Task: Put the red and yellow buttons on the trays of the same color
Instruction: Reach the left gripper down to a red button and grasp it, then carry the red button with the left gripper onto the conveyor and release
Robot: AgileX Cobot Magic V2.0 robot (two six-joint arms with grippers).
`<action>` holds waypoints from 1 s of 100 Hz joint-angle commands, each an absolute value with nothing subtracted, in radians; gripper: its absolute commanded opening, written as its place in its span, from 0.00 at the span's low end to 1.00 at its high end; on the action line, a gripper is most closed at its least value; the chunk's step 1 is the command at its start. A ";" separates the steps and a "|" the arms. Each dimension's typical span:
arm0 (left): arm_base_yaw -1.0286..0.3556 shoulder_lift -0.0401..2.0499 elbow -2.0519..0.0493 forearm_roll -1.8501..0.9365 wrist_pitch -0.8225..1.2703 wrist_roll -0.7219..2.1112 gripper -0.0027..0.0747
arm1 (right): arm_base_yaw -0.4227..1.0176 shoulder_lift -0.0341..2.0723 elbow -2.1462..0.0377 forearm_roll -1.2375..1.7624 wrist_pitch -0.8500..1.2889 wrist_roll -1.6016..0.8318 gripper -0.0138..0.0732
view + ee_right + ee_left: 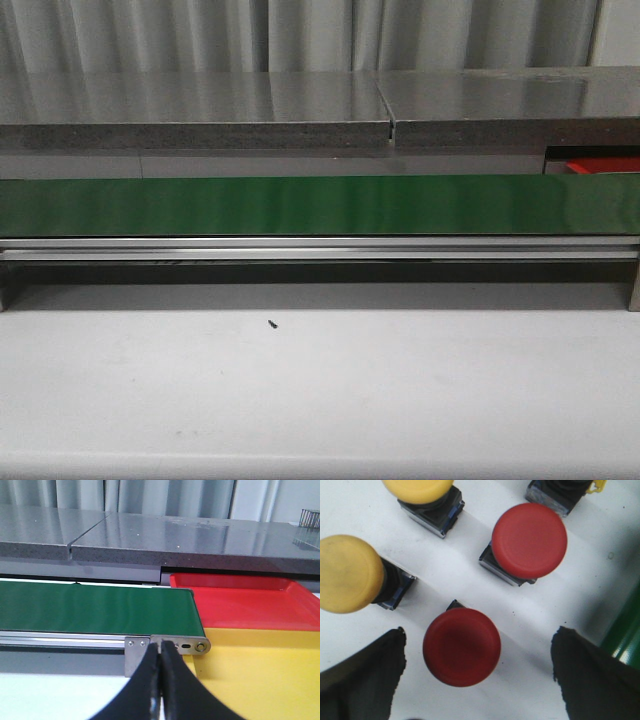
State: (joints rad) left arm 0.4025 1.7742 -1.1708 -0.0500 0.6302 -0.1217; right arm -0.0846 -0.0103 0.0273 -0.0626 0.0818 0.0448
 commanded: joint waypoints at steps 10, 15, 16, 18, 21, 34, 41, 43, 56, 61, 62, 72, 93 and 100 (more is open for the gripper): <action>0.405 1.733 -1.199 -0.062 0.607 -0.130 0.58 | -0.083 -0.024 0.026 -0.072 -0.005 0.043 0.08; 0.405 1.733 -1.199 -0.062 0.610 -0.130 0.53 | -0.083 -0.024 0.026 -0.072 -0.005 0.043 0.08; 0.405 1.733 -1.199 -0.062 0.610 -0.130 0.52 | -0.083 -0.024 0.026 -0.072 -0.005 0.043 0.08; 0.405 1.733 -1.199 -0.062 0.610 -0.130 0.51 | -0.083 -0.024 0.026 -0.072 -0.005 0.043 0.08; 0.405 1.733 -1.199 -0.062 0.612 -0.130 0.48 | -0.083 -0.024 0.026 -0.072 -0.005 0.043 0.08; 0.405 1.733 -1.199 -0.062 0.618 -0.130 0.36 | -0.083 -0.024 0.026 -0.072 -0.005 0.043 0.08; 0.405 1.733 -1.199 -0.062 0.620 -0.130 0.31 | -0.083 -0.024 0.026 -0.072 -0.005 0.043 0.08; 0.405 1.733 -1.199 -0.062 0.620 -0.130 0.29 | -0.083 -0.024 0.026 -0.072 -0.005 0.043 0.08; 0.405 1.733 -1.199 -0.062 0.623 -0.130 0.24 | -0.083 -0.024 0.026 -0.072 -0.005 0.043 0.08; 0.405 1.731 -1.199 -0.062 0.623 -0.130 0.23 | -0.083 -0.024 0.026 -0.072 -0.005 0.043 0.08; 0.405 1.729 -1.199 -0.062 0.625 -0.130 0.22 | -0.083 -0.024 0.026 -0.072 -0.005 0.043 0.08; 0.405 1.712 -1.199 -0.062 0.636 -0.130 0.22 | -0.083 -0.024 0.026 -0.072 -0.005 0.043 0.08; 0.405 1.606 -1.201 -0.062 0.657 -0.130 0.22 | -0.083 -0.024 0.026 -0.072 -0.005 0.043 0.08; 0.405 1.565 -1.213 -0.062 0.675 -0.128 0.22 | -0.083 -0.024 0.026 -0.072 -0.005 0.043 0.08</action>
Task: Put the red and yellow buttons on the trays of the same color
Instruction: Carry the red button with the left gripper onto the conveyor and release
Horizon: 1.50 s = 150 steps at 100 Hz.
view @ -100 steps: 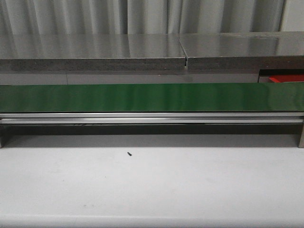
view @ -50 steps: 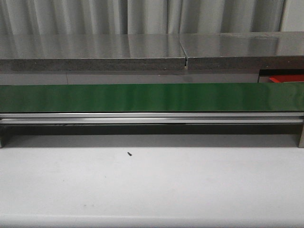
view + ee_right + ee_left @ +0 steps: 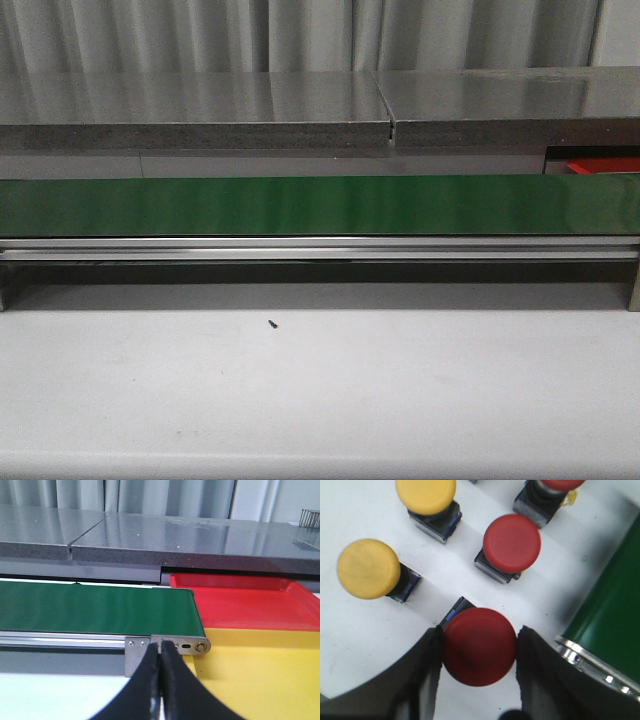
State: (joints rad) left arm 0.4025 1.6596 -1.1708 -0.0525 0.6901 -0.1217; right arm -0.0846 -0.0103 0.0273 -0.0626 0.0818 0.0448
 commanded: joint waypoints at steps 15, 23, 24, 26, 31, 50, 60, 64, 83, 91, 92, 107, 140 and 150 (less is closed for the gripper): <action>0.385 1.504 -1.284 -0.102 0.715 -0.093 0.22 | -0.083 -0.024 0.026 -0.072 -0.005 0.043 0.08; 0.358 1.501 -1.335 -0.155 0.744 -0.046 0.22 | -0.083 -0.024 0.026 -0.072 -0.005 0.043 0.08; 0.355 1.501 -1.343 -0.165 0.746 -0.042 0.22 | -0.083 -0.024 0.026 -0.072 -0.005 0.043 0.08; 0.346 1.503 -1.351 -0.176 0.748 -0.032 0.22 | -0.083 -0.024 0.026 -0.072 -0.005 0.043 0.08; 0.323 1.513 -1.380 -0.191 0.755 -0.017 0.22 | -0.083 -0.024 0.026 -0.072 -0.005 0.043 0.08; 0.234 1.581 -1.442 -0.191 0.796 -0.017 0.22 | -0.083 -0.024 0.026 -0.072 -0.005 0.043 0.08; 0.196 1.633 -1.467 -0.192 0.824 -0.017 0.22 | -0.083 -0.024 0.026 -0.072 -0.005 0.043 0.08; 0.186 1.654 -1.478 -0.192 0.832 -0.017 0.22 | -0.083 -0.024 0.026 -0.072 -0.005 0.043 0.08; 0.155 1.717 -1.500 -0.221 0.837 -0.017 0.22 | -0.083 -0.024 0.026 -0.072 -0.005 0.043 0.08; 0.154 1.726 -1.500 -0.237 0.834 -0.017 0.22 | -0.083 -0.024 0.026 -0.072 -0.005 0.043 0.08; 0.154 1.727 -1.500 -0.239 0.834 -0.017 0.22 | -0.083 -0.024 0.026 -0.072 -0.005 0.043 0.08; 0.154 1.731 -1.500 -0.239 0.835 -0.017 0.24 | -0.083 -0.024 0.026 -0.072 -0.005 0.043 0.08; 0.154 1.731 -1.500 -0.253 0.839 0.019 0.96 | -0.083 -0.024 0.026 -0.072 -0.005 0.043 0.08; 0.154 1.731 -1.510 -0.265 0.844 0.045 0.91 | -0.083 -0.024 0.026 -0.072 -0.005 0.043 0.08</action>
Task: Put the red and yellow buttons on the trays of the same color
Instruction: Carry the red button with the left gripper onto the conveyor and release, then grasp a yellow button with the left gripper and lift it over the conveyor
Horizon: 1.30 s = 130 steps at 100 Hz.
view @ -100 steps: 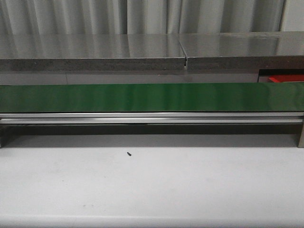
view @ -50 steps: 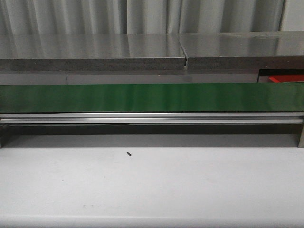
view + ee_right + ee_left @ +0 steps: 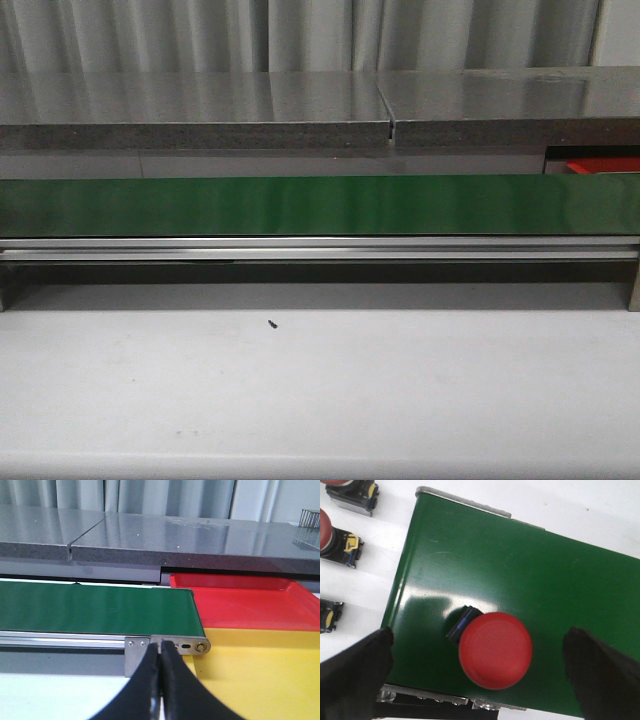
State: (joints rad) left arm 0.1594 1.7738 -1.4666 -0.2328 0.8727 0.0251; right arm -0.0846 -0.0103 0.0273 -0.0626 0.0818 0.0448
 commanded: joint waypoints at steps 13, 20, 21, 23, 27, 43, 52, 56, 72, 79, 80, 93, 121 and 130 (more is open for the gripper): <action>0.154 1.713 -1.543 -0.265 0.881 0.060 0.85 | -0.083 -0.024 0.026 -0.072 -0.005 0.043 0.08; 0.156 1.682 -1.546 -0.263 0.879 0.060 0.85 | -0.083 -0.024 0.026 -0.072 -0.005 0.043 0.08; 0.156 1.674 -1.546 -0.261 0.879 0.060 0.85 | -0.083 -0.024 0.026 -0.072 -0.005 0.043 0.08; 0.158 1.666 -1.546 -0.259 0.874 0.063 0.85 | -0.083 -0.024 0.026 -0.072 -0.005 0.043 0.08; 0.163 1.642 -1.546 -0.244 0.870 0.064 0.85 | -0.083 -0.024 0.026 -0.072 -0.005 0.043 0.08; 0.219 1.558 -1.546 -0.184 0.865 0.062 0.85 | -0.083 -0.024 0.026 -0.072 -0.005 0.043 0.08; 0.290 1.541 -1.546 -0.165 0.893 0.053 0.85 | -0.083 -0.024 0.026 -0.072 -0.005 0.043 0.08; 0.327 1.541 -1.546 -0.150 0.917 0.051 0.85 | -0.083 -0.024 0.026 -0.072 -0.005 0.043 0.08; 0.467 1.553 -1.510 -0.122 0.917 0.029 0.85 | -0.083 -0.024 0.026 -0.072 -0.005 0.043 0.08; 0.513 1.566 -1.498 -0.127 0.884 0.025 0.85 | -0.083 -0.024 0.026 -0.072 -0.005 0.043 0.08; 0.517 1.569 -1.496 -0.129 0.882 0.025 0.85 | -0.083 -0.024 0.026 -0.072 -0.005 0.043 0.08; 0.556 1.614 -1.495 -0.140 0.884 0.017 0.85 | -0.083 -0.024 0.026 -0.072 -0.005 0.043 0.08; 0.556 1.717 -1.488 -0.097 0.886 0.017 0.85 | -0.083 -0.024 0.026 -0.072 -0.005 0.043 0.08; 0.556 1.746 -1.488 -0.084 0.886 0.017 0.85 | -0.083 -0.024 0.026 -0.072 -0.005 0.043 0.08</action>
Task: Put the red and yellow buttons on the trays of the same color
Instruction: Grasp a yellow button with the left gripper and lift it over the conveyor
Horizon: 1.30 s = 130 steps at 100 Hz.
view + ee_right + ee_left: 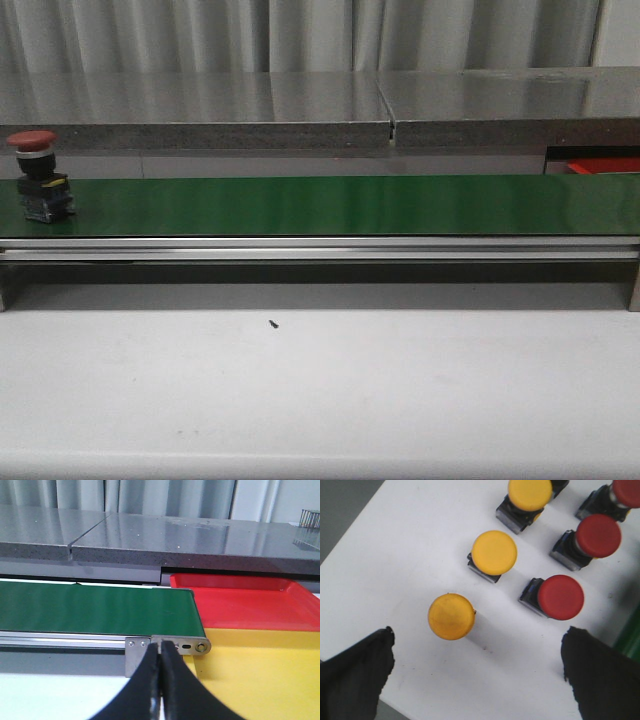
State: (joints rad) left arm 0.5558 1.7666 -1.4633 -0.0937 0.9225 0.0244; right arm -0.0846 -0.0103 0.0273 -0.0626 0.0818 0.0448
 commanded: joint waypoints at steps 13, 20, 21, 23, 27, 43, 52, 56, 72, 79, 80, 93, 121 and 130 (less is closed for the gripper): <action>0.556 1.784 -1.488 -0.058 0.889 0.015 0.85 | -0.083 -0.024 0.026 -0.072 -0.005 0.043 0.08; 0.556 1.802 -1.488 -0.046 0.889 0.010 0.85 | -0.083 -0.024 0.026 -0.072 -0.005 0.043 0.08; 0.556 1.802 -1.488 -0.046 0.889 0.010 0.85 | -0.083 -0.024 0.026 -0.072 -0.005 0.043 0.08; 0.556 1.807 -1.488 -0.041 0.889 0.010 0.85 | -0.083 -0.024 0.026 -0.072 -0.005 0.043 0.08; 0.556 1.815 -1.488 -0.034 0.887 0.008 0.85 | -0.083 -0.024 0.026 -0.072 -0.005 0.043 0.08; 0.567 1.837 -1.488 -0.022 0.875 0.007 0.85 | -0.083 -0.024 0.026 -0.072 -0.005 0.043 0.08; 0.584 1.852 -1.488 -0.030 0.873 0.000 0.85 | -0.083 -0.024 0.026 -0.072 -0.005 0.043 0.08; 0.591 1.865 -1.488 -0.036 0.873 0.000 0.85 | -0.083 -0.024 0.026 -0.072 -0.005 0.043 0.08; 0.600 1.897 -1.488 -0.063 0.852 0.007 0.85 | -0.083 -0.024 0.026 -0.072 -0.005 0.043 0.08; 0.600 1.903 -1.488 -0.073 0.837 0.007 0.85 | -0.083 -0.024 0.026 -0.072 -0.005 0.043 0.08; 0.600 1.903 -1.488 -0.073 0.835 0.007 0.85 | -0.083 -0.024 0.026 -0.072 -0.005 0.043 0.08; 0.600 1.915 -1.488 -0.080 0.815 0.007 0.84 | -0.083 -0.024 0.026 -0.072 -0.005 0.043 0.08; 0.600 1.959 -1.488 -0.105 0.823 0.007 0.64 | -0.083 -0.024 0.026 -0.072 -0.005 0.043 0.08; 0.600 1.959 -1.488 -0.105 0.823 0.007 0.52 | -0.083 -0.024 0.026 -0.072 -0.005 0.043 0.08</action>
